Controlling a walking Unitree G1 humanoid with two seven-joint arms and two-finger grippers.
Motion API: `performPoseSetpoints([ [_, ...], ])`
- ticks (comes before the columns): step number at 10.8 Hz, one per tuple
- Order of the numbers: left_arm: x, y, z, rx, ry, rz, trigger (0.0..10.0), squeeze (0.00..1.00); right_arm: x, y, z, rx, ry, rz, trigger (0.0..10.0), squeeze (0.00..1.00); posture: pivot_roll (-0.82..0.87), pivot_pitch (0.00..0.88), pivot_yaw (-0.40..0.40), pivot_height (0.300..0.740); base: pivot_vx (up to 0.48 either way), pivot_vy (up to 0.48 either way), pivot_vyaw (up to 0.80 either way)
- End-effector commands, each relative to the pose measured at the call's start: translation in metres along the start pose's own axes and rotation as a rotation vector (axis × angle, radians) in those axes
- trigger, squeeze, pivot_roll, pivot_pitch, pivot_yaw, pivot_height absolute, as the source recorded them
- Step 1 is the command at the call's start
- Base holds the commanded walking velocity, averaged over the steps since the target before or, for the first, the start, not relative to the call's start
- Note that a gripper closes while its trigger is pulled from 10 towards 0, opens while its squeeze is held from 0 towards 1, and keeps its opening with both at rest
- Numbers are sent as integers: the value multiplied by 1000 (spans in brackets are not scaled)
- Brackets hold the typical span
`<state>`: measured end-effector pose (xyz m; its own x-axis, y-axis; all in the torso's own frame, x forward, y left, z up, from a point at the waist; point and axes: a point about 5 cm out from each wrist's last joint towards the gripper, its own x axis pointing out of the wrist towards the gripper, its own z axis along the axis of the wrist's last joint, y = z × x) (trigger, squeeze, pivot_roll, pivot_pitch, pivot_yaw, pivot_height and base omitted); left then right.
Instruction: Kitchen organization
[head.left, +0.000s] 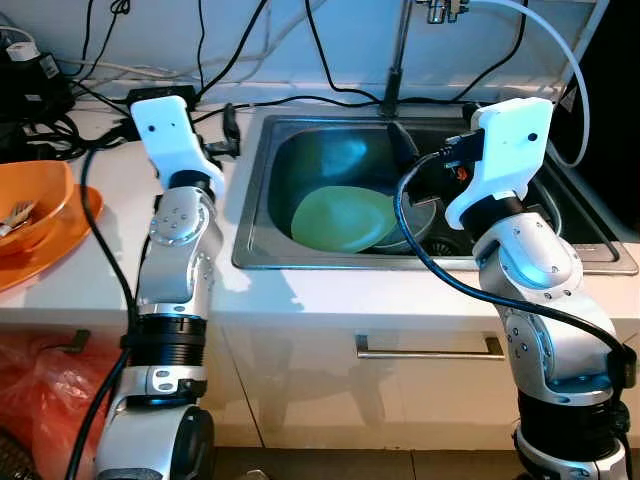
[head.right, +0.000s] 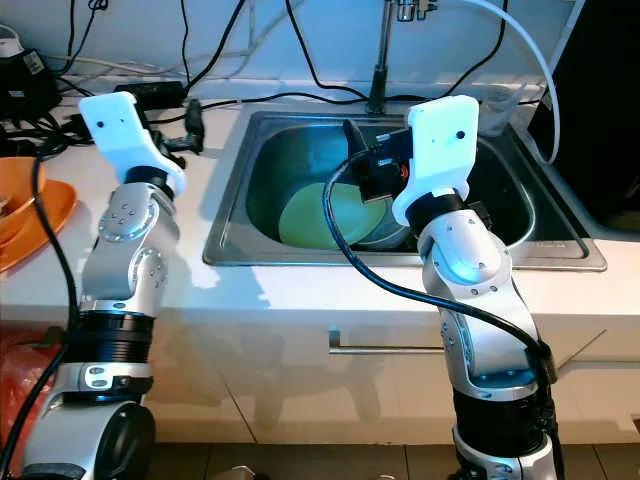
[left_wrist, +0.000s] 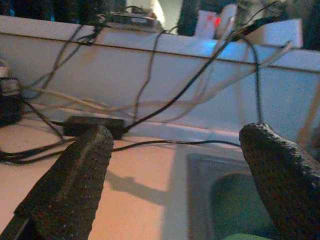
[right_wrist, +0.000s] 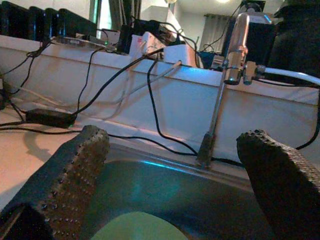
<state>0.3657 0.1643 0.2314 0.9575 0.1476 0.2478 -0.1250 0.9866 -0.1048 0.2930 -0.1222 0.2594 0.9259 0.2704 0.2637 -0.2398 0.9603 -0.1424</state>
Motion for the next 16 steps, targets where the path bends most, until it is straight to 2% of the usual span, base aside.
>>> performPoseSetpoints([
  [1, 2, 4, -1, 45, 9, 43, 10000, 0, 0, 4, 1, 26, 3, 32, 10000, 0, -70, 55, 25, 740, 0, 0, 0],
  [2, 3, 9, -3, 74, 17, 83, 10000, 0, 0, 8, 0, 87, 11, 73, 10000, 0, -69, 56, 27, 740, 0, 0, 0],
  [3, 3, 11, -4, 82, 22, 86, 10000, 0, 0, 18, 0, 173, 20, 171, 10000, 0, -67, 60, 30, 740, 0, 0, 0],
  [5, 1, 22, -13, 165, 48, 156, 10000, 0, 0, 39, -1, 185, 40, 343, 10000, 0, -47, 71, 27, 740, 0, 0, 0],
  [7, -5, 35, -22, 230, 68, 208, 10000, 0, 1, 50, -5, 220, 66, 414, 10000, 0, -21, 78, 17, 740, 0, 0, 0],
  [8, -10, 42, -27, 233, 89, 226, 10000, 0, 0, 55, -7, 232, 72, 438, 10000, 0, -6, 82, 11, 740, 0, 0, 0],
  [10, -23, 55, -41, 266, 126, 252, 10000, 0, -3, 62, -14, 235, 82, 472, 10000, 0, 16, 94, 7, 740, 0, 0, 319],
  [12, -29, 57, -49, 252, 158, 243, 10000, 0, -3, 64, -18, 234, 94, 468, 10000, 0, 21, 98, 18, 740, 0, 0, 731],
  [16, -21, 47, -45, 181, 163, 167, 10000, 0, -2, 53, -18, 232, 85, 382, 10000, 0, 6, 99, 43, 740, 0, 0, 123],
])
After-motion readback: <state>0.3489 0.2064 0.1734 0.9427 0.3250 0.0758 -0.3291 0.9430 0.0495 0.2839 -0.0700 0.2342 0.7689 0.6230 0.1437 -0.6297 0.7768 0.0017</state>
